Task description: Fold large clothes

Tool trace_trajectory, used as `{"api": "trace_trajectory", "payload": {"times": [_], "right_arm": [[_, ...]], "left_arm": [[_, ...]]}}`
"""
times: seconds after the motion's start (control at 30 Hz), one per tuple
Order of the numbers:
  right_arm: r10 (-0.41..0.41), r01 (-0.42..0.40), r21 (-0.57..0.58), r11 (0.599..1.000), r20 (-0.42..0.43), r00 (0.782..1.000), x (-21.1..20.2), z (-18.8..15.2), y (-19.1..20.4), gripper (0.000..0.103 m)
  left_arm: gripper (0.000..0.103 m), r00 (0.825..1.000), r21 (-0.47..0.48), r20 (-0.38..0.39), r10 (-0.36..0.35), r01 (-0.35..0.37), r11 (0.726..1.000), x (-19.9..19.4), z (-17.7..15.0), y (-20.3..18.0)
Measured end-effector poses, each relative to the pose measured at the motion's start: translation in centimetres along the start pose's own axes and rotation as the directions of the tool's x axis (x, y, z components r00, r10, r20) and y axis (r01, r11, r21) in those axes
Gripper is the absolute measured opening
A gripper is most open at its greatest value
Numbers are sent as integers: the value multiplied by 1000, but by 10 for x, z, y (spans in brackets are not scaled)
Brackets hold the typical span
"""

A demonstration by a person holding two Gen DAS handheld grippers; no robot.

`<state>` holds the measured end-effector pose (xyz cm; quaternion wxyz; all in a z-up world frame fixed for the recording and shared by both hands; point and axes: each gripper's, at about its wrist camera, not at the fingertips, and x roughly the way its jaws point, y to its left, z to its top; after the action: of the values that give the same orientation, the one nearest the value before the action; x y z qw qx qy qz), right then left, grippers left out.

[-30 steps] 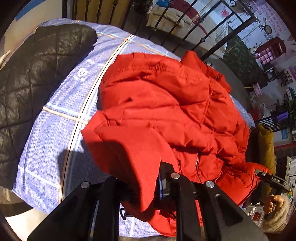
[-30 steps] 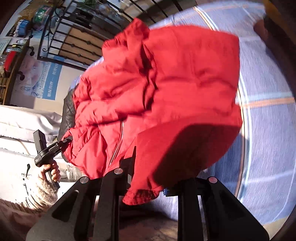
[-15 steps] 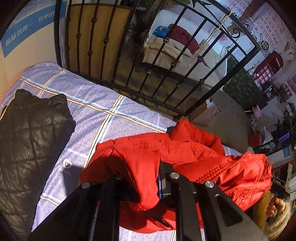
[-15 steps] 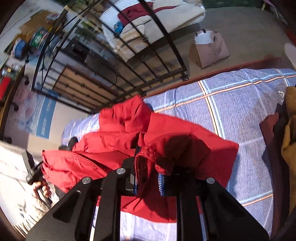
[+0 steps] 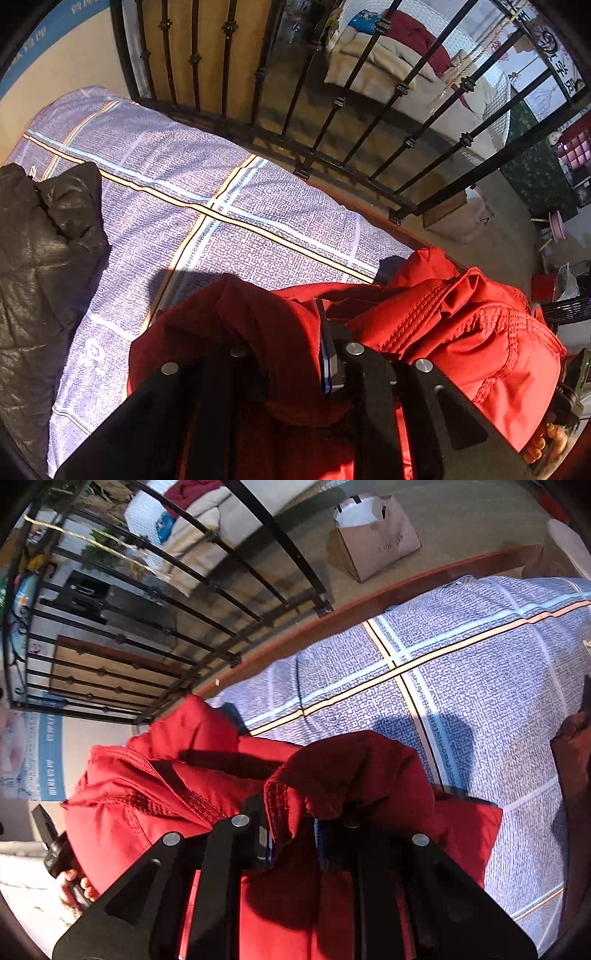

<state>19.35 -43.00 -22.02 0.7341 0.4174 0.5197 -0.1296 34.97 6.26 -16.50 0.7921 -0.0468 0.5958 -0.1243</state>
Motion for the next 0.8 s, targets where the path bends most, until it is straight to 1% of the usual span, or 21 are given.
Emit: {"api": "trace_trajectory", "payload": {"times": [0.07, 0.13, 0.2, 0.27, 0.3, 0.33, 0.37, 0.4, 0.43, 0.47, 0.5, 0.53, 0.57, 0.63, 0.67, 0.7, 0.73, 0.8], "right_arm": [[-24, 24, 0, 1000, -15, 1000, 8, 3, 0, 17], [-36, 36, 19, 999, -31, 999, 14, 4, -2, 17], [-47, 49, 42, 998, -47, 998, 21, 5, -5, 17], [-62, 65, 43, 997, -56, 996, 25, 6, -6, 17], [-69, 71, 45, 996, -61, 996, 27, 6, -6, 17], [-71, 74, 48, 996, -64, 995, 28, 6, -7, 17], [-73, 77, 51, 996, -66, 995, 30, 6, -7, 17], [-76, 79, 50, 996, -68, 995, 31, 5, -8, 17], [-79, 82, 50, 995, -69, 995, 32, 5, -8, 17], [-81, 84, 50, 995, -69, 994, 34, 5, -8, 17], [-81, 84, 52, 995, -67, 994, 35, 5, -9, 17], [-81, 85, 54, 995, -66, 995, 38, 6, -10, 17], [-82, 86, 56, 995, -65, 995, 39, 5, -9, 17], [-86, 90, 66, 994, -59, 995, 40, 4, -9, 17], [-87, 91, 71, 993, -57, 995, 39, 4, -9, 18], [-81, 85, 85, 993, -50, 995, 38, 3, -9, 19], [-76, 80, 95, 992, -46, 996, 37, 2, -9, 20], [-30, 35, 146, 989, -40, 999, 32, 1, -15, 22]], "left_arm": [[20, 1000, -13, -10, -12, 12, 1000, 3, 3, 1], [22, 999, -40, -16, -40, 39, 998, 3, 6, 4], [25, 995, -92, -23, -99, 97, 991, -2, 9, 14], [28, 986, -157, -6, -166, 163, 974, -14, 11, 25], [32, 975, -210, 22, -223, 223, 952, -24, 11, 35], [39, 962, -248, 45, -270, 273, 930, -33, 10, 42], [45, 946, -277, 74, -315, 323, 905, -43, 8, 50], [55, 931, -302, 130, -341, 365, 881, -59, 6, 61], [68, 932, -308, 172, -320, 360, 881, -73, 4, 68], [72, 936, -309, 222, -273, 333, 891, -91, 0, 75], [75, 936, -304, 250, -246, 317, 898, -102, -2, 78], [75, 934, -280, 274, -231, 307, 909, -117, -7, 78], [75, 935, -248, 269, -232, 300, 921, -124, -11, 73], [76, 952, -132, 215, -216, 248, 960, -131, -24, 48], [77, 963, -40, 182, -201, 212, 977, -132, -34, 27], [81, 968, 30, 163, -193, 190, 981, -130, -45, 11], [85, 972, 114, 149, -179, 163, 980, -128, -61, -10], [85, 978, 228, 138, -157, 123, 966, -121, -91, -45]]}}
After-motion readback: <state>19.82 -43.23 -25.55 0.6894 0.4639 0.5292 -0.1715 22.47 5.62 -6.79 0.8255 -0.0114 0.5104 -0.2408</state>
